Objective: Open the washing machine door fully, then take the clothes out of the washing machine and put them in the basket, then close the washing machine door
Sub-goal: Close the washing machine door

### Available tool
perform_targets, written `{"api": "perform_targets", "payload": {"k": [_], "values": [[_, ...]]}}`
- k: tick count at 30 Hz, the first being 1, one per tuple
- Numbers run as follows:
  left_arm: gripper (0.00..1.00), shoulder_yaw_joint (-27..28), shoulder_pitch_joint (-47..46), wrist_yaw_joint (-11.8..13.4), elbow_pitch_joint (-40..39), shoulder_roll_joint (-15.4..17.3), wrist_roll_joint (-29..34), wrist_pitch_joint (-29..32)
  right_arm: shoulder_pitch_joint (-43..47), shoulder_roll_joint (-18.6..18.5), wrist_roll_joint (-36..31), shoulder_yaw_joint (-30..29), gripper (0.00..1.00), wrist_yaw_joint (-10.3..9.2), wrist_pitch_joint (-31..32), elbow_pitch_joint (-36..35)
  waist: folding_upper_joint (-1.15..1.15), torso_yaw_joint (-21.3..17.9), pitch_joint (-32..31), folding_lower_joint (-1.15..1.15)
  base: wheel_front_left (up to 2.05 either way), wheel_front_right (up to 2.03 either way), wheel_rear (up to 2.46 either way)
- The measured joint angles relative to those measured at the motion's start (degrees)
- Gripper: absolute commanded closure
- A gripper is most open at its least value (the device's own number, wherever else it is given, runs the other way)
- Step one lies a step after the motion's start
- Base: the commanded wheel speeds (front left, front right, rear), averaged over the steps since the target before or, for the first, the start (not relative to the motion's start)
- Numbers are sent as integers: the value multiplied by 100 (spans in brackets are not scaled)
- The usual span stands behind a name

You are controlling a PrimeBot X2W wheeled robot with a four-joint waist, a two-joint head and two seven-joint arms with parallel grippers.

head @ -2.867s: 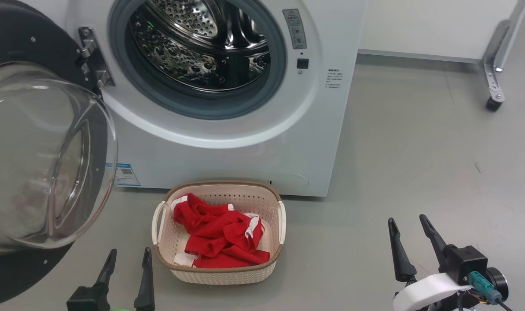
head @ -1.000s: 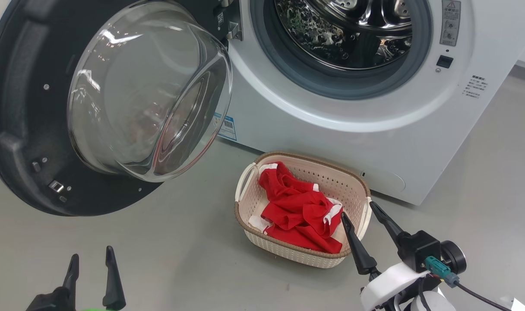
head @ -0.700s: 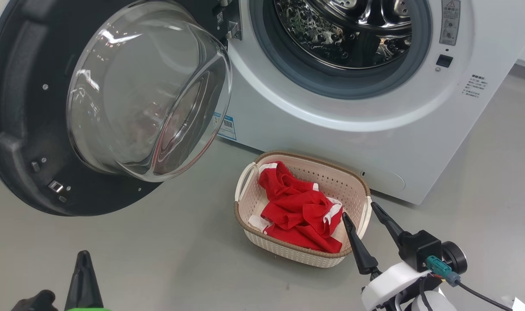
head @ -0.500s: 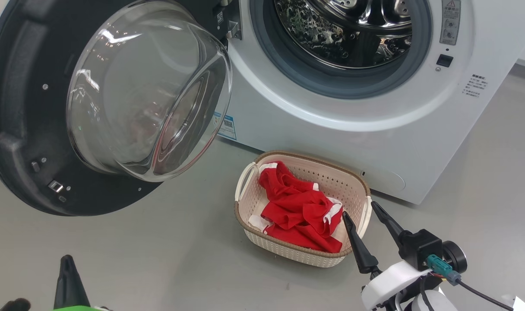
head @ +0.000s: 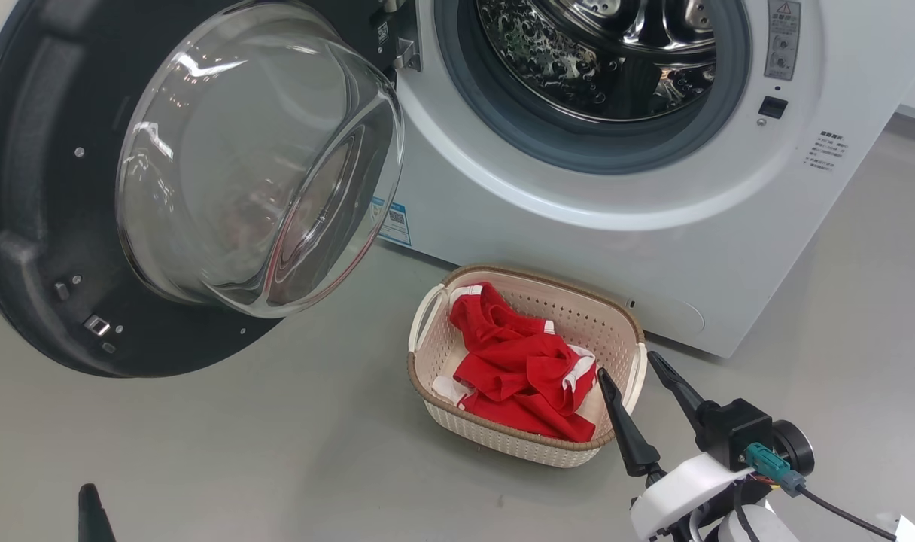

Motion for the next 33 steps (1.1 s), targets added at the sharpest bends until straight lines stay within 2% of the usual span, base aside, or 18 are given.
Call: {"api": "perform_targets", "payload": {"k": [3,5,14,33], "values": [[100,59,-5,-175,123,-10,-475,-15,0,0,0,-5,0,0,0,2,0,-10,-14,0,0,0,0],[100,230,-23,-205,169,-16,-759,-16,0,0,26,-18,0,-1,0,3,0,-16,-24,0,0,0,0],[100,649,-388,-325,323,-8,-1009,46,6,0,99,-22,0,-3,0,19,0,-48,-59,0,0,0,0],[100,1214,-1837,-293,660,1230,-1121,450,30,1,138,20,0,-98,0,-13,0,-137,105,0,0,0,0]]}}
